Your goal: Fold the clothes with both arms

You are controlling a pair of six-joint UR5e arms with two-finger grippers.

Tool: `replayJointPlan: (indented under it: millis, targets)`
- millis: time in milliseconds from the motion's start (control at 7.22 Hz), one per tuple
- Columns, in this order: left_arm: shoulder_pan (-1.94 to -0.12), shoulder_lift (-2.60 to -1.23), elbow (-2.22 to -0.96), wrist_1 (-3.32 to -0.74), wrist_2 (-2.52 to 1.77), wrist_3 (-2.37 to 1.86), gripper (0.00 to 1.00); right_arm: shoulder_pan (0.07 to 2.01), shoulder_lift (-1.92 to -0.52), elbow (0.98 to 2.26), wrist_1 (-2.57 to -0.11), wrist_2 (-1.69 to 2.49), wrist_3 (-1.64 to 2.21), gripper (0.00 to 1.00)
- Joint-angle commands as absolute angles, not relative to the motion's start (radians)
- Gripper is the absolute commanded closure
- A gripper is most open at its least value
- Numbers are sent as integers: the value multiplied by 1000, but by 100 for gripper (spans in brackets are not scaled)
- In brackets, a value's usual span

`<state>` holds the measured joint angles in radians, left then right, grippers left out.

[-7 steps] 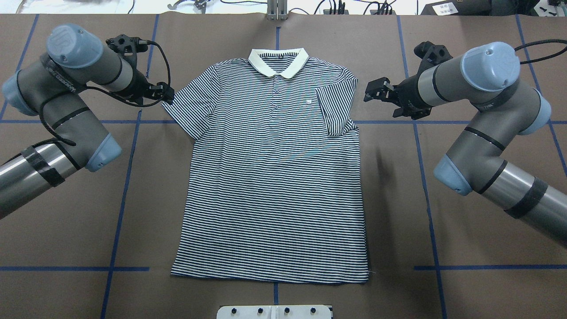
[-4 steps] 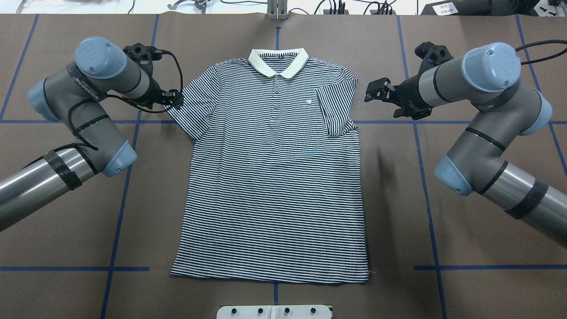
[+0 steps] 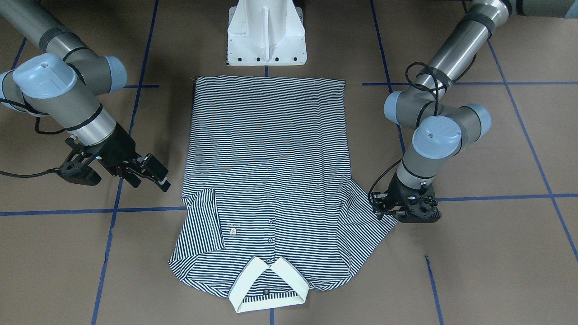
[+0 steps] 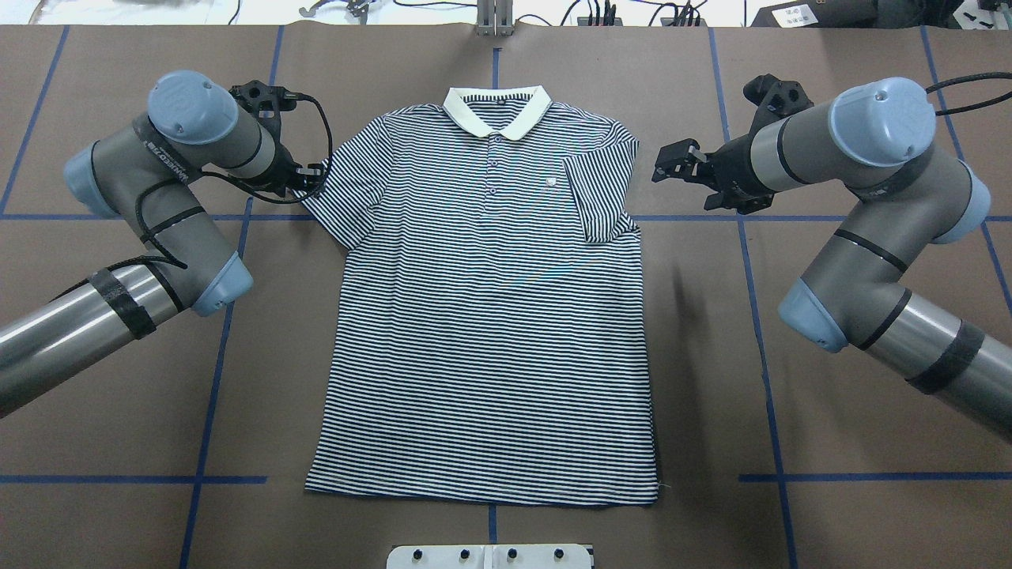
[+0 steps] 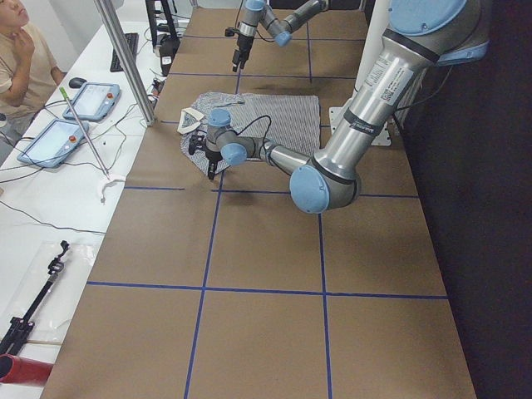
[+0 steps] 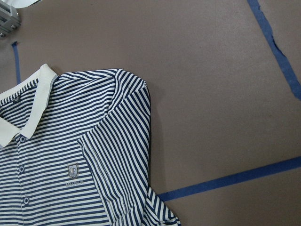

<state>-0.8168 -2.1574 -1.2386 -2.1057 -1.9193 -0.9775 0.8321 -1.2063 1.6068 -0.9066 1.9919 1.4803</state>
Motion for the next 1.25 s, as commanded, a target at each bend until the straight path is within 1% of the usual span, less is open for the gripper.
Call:
replayJointPlan:
  millis: [0,277,554,692,831,1108]
  targets:
    - [-818,-2158,-1236,-2106,-1919,-974,100,831,-1207,1609,-907,1990,1480,0]
    - [-828,-2163,-1268,-2108,-1925,-982,100,831,-1215,1609,-907,1988,1480,0]
    - [-830,-2172,-1365,-2070,-1928,-1015,100,831,-1213,1609,-907,1987,1480,0]
    - [-816,-2210,-1358,-2068,-1925,-1096,100,831,-1213,1609,-907,1987,1480,0]
    - [-760,-2242,-1317,-2066,-1902,-1130,100,831,-1215,1608,-907,1985,1479,0]
    - [-753,-2375,-1144,-2082,-1845,-1182,100,831,-1221,1608,-907,1985,1479,0]
